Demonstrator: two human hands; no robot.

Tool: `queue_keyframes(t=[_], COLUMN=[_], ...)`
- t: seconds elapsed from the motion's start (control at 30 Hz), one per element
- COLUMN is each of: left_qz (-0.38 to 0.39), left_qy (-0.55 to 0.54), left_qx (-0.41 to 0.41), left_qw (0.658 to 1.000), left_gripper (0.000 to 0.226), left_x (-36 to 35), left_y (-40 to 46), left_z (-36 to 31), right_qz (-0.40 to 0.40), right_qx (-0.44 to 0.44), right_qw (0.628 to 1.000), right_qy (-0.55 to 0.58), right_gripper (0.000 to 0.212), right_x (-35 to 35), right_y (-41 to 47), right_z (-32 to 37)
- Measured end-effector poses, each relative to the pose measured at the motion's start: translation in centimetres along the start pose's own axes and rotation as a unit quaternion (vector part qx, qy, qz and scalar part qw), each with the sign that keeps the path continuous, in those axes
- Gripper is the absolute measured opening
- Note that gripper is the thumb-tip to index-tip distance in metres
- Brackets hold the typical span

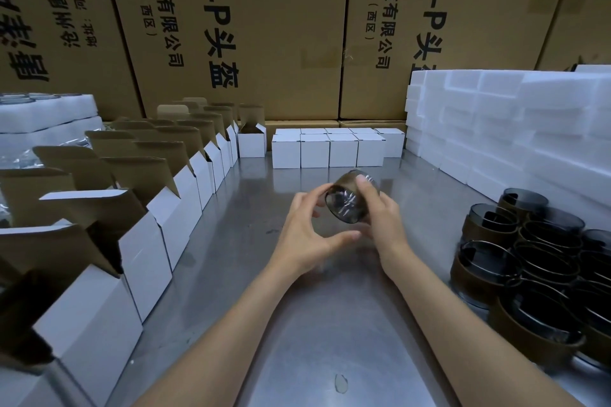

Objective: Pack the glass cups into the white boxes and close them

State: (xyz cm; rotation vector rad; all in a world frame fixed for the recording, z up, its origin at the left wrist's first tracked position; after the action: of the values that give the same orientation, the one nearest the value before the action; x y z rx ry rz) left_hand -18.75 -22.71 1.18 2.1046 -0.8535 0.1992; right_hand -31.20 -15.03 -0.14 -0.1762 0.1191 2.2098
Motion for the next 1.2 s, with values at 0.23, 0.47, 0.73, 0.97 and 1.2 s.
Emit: queue_keyframes(t=[0.23, 0.47, 0.73, 0.97, 1.2], left_qz=[-0.055, -0.057, -0.025, -0.019, -0.038], left_qy=[0.067, 0.068, 0.11, 0.135, 0.157], left_qx=[-0.072, -0.079, -0.128, -0.118, -0.135], left_qw=[0.994, 0.993, 0.985, 0.984, 0.978], left_gripper=[0.074, 0.069, 0.08, 0.09, 0.075], left_x=[0.9, 1.0, 0.2, 0.1, 0.3], left_y=[-0.1, -0.1, -0.3, -0.4, -0.3], left_z=[-2.4, -2.3, -3.4, -3.1, -4.0], right_qz=[0.137, 0.183, 0.273, 0.255, 0.275], right_qx=[-0.224, -0.239, -0.197, -0.158, -0.152], right_qw=[0.957, 0.945, 0.919, 0.936, 0.932], right_qy=[0.124, 0.124, 0.205, 0.186, 0.179], right_gripper=[0.061, 0.062, 0.047, 0.046, 0.047], right_x=[-2.4, -2.6, -3.2, -2.7, -3.0], right_y=[-0.5, -1.0, -1.7, -1.2, -1.5], right_z=[-2.8, -2.7, -1.6, -1.5, -1.2])
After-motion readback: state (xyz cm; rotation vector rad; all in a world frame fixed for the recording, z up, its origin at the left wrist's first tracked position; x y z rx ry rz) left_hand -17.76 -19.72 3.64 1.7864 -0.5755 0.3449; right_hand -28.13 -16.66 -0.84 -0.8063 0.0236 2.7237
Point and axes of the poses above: each hand's wrist, its own y-axis towards the middle knuckle, its own x-axis out of the back of the hand, z = x × y, the point moved 9 cm from there along y, towards the middle knuckle, and after that the axes turned 10 degrees about -x, right-handed, at the moved point
